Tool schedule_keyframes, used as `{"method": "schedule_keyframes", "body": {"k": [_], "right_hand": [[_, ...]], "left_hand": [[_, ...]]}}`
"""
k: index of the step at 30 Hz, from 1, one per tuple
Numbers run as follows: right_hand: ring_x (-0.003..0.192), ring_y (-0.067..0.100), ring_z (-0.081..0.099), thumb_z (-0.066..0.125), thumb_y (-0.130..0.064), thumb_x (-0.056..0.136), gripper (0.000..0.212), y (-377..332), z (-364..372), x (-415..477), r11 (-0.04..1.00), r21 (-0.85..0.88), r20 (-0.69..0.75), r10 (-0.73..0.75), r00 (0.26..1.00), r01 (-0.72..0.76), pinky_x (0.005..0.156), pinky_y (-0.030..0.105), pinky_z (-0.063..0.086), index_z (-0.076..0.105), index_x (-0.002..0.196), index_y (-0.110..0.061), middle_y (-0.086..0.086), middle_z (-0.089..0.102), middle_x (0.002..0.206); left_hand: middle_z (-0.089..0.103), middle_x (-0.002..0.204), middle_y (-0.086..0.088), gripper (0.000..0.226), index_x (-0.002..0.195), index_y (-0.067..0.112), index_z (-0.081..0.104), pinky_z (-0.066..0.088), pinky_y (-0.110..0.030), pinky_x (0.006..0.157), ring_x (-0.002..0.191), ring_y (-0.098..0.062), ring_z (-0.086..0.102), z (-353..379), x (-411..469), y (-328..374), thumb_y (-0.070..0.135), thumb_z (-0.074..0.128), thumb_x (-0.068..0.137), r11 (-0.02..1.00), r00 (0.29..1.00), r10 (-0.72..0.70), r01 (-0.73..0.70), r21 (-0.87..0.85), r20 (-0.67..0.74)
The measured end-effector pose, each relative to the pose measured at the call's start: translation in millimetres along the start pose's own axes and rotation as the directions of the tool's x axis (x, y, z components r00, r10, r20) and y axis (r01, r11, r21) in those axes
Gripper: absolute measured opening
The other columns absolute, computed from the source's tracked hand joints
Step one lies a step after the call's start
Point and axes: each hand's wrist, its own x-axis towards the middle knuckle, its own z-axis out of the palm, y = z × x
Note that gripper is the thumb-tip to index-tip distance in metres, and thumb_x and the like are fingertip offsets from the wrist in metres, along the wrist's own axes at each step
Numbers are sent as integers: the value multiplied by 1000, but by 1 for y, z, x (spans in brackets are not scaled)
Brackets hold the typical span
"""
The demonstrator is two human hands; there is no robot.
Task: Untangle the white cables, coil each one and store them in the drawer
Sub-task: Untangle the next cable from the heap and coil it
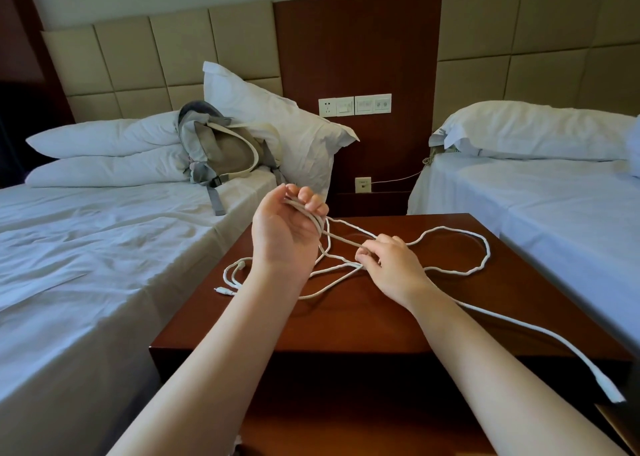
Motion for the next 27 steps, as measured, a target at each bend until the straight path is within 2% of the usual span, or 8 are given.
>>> {"method": "schedule_keyframes", "body": {"k": [5, 8, 10, 12, 16, 20, 22, 27], "right_hand": [[75, 15, 49, 64, -12, 87, 9, 0, -2, -8, 949, -48, -95, -314, 945, 311, 61, 30, 41, 73, 86, -12, -1, 58, 73], [66, 15, 46, 69, -9, 83, 8, -9, -3, -10, 911, -164, -133, -401, 906, 379, 59, 30, 32, 73, 80, -15, -4, 52, 67], [62, 17, 46, 69, -8, 80, 6, -13, -4, -11, 880, -208, -179, -464, 867, 428, 58, 29, 29, 71, 78, -13, -2, 52, 65], [63, 20, 50, 62, -13, 82, 10, -14, -4, -13, 865, -219, -227, -495, 839, 451, 57, 28, 31, 71, 79, -12, 0, 56, 67], [66, 20, 53, 57, -19, 85, 16, -18, -5, -14, 863, -222, -304, -503, 809, 453, 58, 25, 33, 69, 79, -11, 1, 61, 70], [67, 18, 56, 66, -22, 85, 13, -13, -8, -12, 894, -211, -424, -449, 787, 396, 59, 24, 35, 69, 79, -10, 2, 64, 72], [66, 17, 56, 74, -19, 80, 10, -10, -8, -10, 896, -201, -423, -444, 790, 396, 59, 23, 36, 70, 79, -10, 2, 64, 71], [72, 6, 47, 64, -25, 83, 12, -6, -11, -11, 936, 103, -282, -297, 912, 336, 62, 15, 35, 69, 86, -14, -8, 59, 77]], "left_hand": [[44, 62, -1, 27, 72, 10, 43, 41, -23, 60, 51, -11, 44, -16, 14, 3, 7, 34, 97, 992, 986, 122, -116, 51, -112], [51, 61, 0, 29, 72, 9, 49, 45, -24, 62, 56, -11, 49, -30, 19, -2, 7, 38, 98, 927, 958, 263, -218, 306, -115], [58, 62, 0, 33, 69, 10, 55, 46, -22, 65, 61, -10, 53, -40, 18, -4, 10, 39, 97, 706, 922, 384, -262, 658, -45], [62, 65, -1, 39, 64, 9, 60, 44, -16, 63, 61, -3, 55, -47, 17, -7, 12, 39, 97, 351, 880, 470, -264, 898, 75], [64, 66, -6, 42, 67, 2, 64, 48, -27, 71, 66, -13, 60, -49, 15, -11, 17, 40, 99, -127, 888, 359, -258, 958, 287], [57, 77, -9, 34, 81, 3, 55, 45, -33, 69, 72, -20, 54, -44, 10, -17, 23, 36, 101, -549, 945, 139, -175, 817, 296], [50, 71, -3, 30, 76, 8, 48, 41, -29, 61, 71, -19, 51, -46, 9, -20, 22, 37, 100, -612, 963, 49, -180, 770, 264], [39, 58, 2, 41, 56, 14, 37, 29, -27, 51, 55, -11, 39, -56, 15, -16, 21, 47, 95, -498, 993, 14, -97, 862, 120]]}}
